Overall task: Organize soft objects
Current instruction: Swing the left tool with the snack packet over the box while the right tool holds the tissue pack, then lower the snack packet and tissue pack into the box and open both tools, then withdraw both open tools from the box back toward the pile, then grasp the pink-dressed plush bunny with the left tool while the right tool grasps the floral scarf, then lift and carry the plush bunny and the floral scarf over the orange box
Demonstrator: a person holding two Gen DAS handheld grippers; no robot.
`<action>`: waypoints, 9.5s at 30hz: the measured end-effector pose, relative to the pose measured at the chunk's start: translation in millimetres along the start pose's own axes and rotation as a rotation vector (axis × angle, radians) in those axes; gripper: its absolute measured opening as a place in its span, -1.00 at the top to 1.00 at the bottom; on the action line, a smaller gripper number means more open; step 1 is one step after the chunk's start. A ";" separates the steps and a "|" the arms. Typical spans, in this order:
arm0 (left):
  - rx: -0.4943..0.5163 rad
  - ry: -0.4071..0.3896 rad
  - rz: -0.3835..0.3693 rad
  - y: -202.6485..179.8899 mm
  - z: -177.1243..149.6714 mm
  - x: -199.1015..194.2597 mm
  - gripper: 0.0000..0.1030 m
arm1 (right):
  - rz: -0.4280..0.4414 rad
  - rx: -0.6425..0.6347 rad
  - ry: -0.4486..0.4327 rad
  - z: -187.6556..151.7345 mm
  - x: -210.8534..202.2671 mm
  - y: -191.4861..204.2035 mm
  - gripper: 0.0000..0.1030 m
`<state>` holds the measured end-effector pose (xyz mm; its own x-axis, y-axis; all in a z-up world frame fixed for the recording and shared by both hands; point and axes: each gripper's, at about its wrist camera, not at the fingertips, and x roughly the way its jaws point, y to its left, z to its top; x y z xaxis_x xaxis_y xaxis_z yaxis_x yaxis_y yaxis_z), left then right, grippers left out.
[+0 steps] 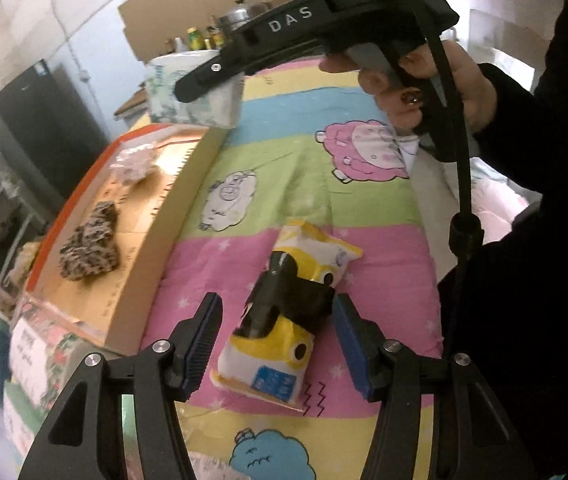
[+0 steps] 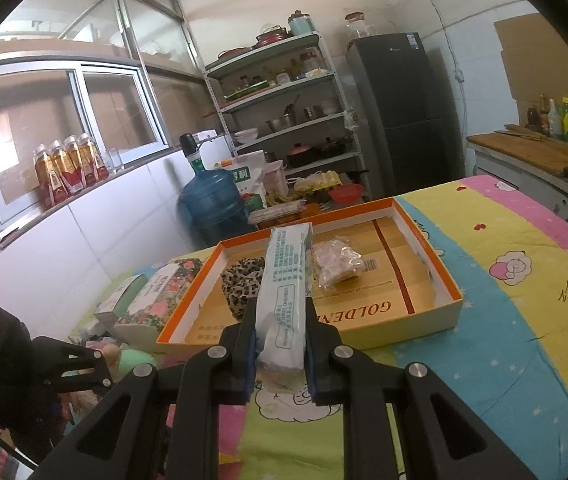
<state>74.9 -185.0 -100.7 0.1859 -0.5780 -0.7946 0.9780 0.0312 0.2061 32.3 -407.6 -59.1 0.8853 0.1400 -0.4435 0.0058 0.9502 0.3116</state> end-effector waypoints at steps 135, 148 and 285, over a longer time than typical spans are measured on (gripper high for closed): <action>-1.034 -0.409 0.645 145.5 65.7 -51.1 -0.27 | 0.000 -0.317 0.143 115.5 80.4 2.7 -0.11; -1.022 -0.442 0.753 96.1 19.6 -124.1 -0.27 | 0.063 -0.375 0.104 94.0 48.5 75.6 -0.11; -0.962 -0.422 0.362 70.2 22.4 -45.2 0.17 | 0.032 -0.334 0.079 41.5 -9.7 9.0 0.76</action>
<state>133.0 -174.9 -37.4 0.6074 -0.6323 -0.4810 0.5718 0.7682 -0.2878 43.1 -411.9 -17.2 0.8440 0.1796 -0.5054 -0.1852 0.9819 0.0396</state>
